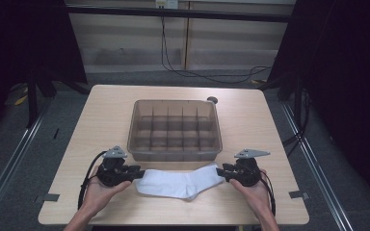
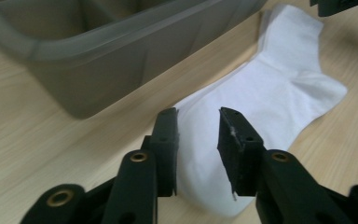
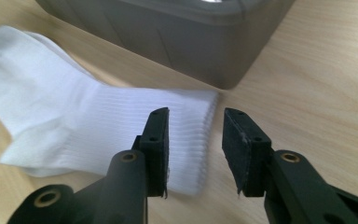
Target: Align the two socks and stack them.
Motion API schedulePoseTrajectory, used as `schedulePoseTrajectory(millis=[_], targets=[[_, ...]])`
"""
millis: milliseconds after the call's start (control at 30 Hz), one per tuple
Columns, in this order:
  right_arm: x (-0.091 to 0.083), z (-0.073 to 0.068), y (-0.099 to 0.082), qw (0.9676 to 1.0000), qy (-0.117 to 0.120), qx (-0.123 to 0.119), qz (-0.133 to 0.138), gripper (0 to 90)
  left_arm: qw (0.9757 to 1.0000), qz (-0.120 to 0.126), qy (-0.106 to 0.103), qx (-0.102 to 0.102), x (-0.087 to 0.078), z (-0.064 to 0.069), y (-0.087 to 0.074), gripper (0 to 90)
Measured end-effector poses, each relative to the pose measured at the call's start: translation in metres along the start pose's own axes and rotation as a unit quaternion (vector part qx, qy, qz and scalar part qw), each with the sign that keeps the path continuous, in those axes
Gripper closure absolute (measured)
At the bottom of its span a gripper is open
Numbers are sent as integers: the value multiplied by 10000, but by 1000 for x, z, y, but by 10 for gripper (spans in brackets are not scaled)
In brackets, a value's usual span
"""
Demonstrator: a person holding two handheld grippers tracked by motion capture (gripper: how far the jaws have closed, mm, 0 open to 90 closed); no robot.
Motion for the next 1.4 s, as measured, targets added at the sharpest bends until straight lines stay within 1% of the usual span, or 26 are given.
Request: schedulePoseTrajectory(millis=[33,67,100,133,167,200,233,300,333,433,500,567,667,767,800,833,867,900,1100,1133,1167,1233,1300,1333,1367,1400], targets=[[0,-1,0,10000,-6,0,9,645,10000,-39,-15,71,4,3,1,726],[1,-2,1,10000,18,-14,17,669,9999,31,0,158,9,7,2,752],[2,-4,2,10000,59,-9,14,674,9998,44,-76,190,14,11,3,772],[4,-5,4,9999,150,34,62,716,9995,-45,-186,248,20,16,3,794],[6,-8,6,9995,290,74,121,764,9992,-159,-139,346,26,19,3,800],[8,-11,8,9994,344,1,90,784,9990,-186,-166,376,31,23,3,805],[10,-14,9,9995,300,-67,13,804,9984,-311,-205,429,39,28,1,807],[15,-15,8,9993,362,-85,-88,815,9977,-391,-179,515,44,32,-2,805],[17,-14,7,9994,319,-62,-136,813,9973,-447,-185,547,48,34,-3,796],[25,-11,3,9992,215,-126,-314,795,9965,-568,-132,606,54,36,-7,762],[28,-11,1,9990,226,-124,-368,790,9961,-582,-159,646,54,37,-9,751],[34,-13,-1,9985,226,-177,-464,785,9945,-721,-180,733,51,38,-10,746],[40,-18,-2,9977,338,-268,-520,786,9913,-827,-267,986,46,39,-14,766],[43,-23,-3,9966,496,-368,-548,795,9927,-706,-426,877,39,40,-14,772],[43,-24,-3,9961,519,-420,-580,796,9936,-607,-453,841,37,39,-12,769],[43,-26,-4,9952,591,-491,-600,798,9941,-571,-480,788,36,39,-10,763],[44,-28,-4,9949,633,-499,-605,800,9946,-537,-501,729,37,40,-10,762],[45,-29,-3,9946,647,-536,-605,801,9950,-517,-481,701,37,40,-9,757],[52,-40,1,9927,763,-682,-640,800,9940,-595,-547,736,49,50,-8,740],[54,-44,2,9917,785,-754,-680,799,9933,-621,-567,789,50,51,-7,733],[56,-48,3,9910,814,-790,-708,797,9932,-632,-575,795,51,53,-7,731],[60,-55,4,9899,858,-862,-724,782,9924,-673,-525,889,54,54,-8,731],[61,-61,6,9895,871,-921,-700,743,9915,-749,-480,950,56,55,-11,729],[61,-62,7,9898,830,-952,-665,716,9910,-756,-448,1009,56,55,-11,730],[59,-62,8,9904,788,-933,-642,701,9900,-774,-406,1111,56,55,-12,732],[57,-62,9,9911,744,-922,-603,684,9899,-755,-391,1139,56,56,-12,732]])
Point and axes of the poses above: each handheld gripper's, and its own axes: x roughly forward along the jaws, y roughly out of its top, z roughly to its right, the point moved 6 cm from there along x, roughly forward along the jaws, and after that the axes turned 2 degrees about y, right-handed, at the moved point
